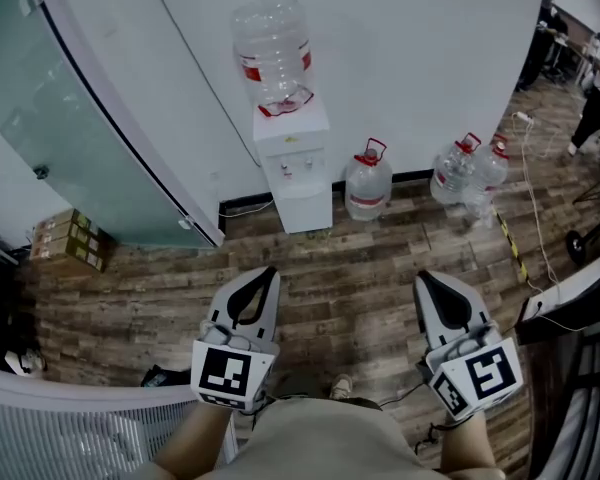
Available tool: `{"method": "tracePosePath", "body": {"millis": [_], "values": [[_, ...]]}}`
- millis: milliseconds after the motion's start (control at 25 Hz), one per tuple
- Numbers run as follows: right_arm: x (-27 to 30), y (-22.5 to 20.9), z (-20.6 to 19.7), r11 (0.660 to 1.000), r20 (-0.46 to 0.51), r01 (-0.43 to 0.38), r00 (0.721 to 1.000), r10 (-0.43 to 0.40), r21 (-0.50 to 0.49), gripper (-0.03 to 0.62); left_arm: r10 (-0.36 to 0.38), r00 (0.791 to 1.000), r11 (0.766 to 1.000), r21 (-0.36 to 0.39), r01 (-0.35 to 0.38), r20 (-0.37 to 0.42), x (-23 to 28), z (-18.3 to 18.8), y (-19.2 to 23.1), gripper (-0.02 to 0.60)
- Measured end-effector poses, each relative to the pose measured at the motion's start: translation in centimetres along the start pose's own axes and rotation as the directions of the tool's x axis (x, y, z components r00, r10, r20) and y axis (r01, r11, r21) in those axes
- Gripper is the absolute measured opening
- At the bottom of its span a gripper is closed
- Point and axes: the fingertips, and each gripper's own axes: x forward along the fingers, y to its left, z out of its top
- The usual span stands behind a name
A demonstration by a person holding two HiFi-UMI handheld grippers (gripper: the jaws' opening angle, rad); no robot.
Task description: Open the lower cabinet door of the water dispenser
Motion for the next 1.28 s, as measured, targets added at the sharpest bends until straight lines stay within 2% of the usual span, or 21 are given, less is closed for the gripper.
{"method": "tracePosePath", "body": {"millis": [240, 640, 880, 1280], "values": [[-0.3, -0.6, -1.0, 0.999, -0.009, -0.034, 0.999, 0.034, 0.017, 0.006, 0.016, 1.0, 1.0, -0.006, -0.016, 0.001, -0.1, 0.0, -1.3, 0.006], [3.5, -1.3, -1.5, 0.998, -0.009, -0.064, 0.998, 0.064, 0.022, 0.006, 0.046, 0.999, 0.999, -0.014, -0.046, 0.0, 2.3, -1.0, 1.3, 0.006], [7.9, -2.4, -1.6, 0.997, -0.02, -0.069, 0.997, 0.07, 0.037, 0.005, 0.049, 0.999, 0.999, -0.009, -0.049, -0.023, 5.2, -2.1, 4.5, 0.006], [18.8, -4.7, -1.4, 0.998, -0.076, -0.05, 0.996, 0.052, 0.035, 0.006, -0.008, 0.999, 0.999, -0.039, 0.007, -0.032, 13.4, -3.5, 11.7, 0.006]]}}
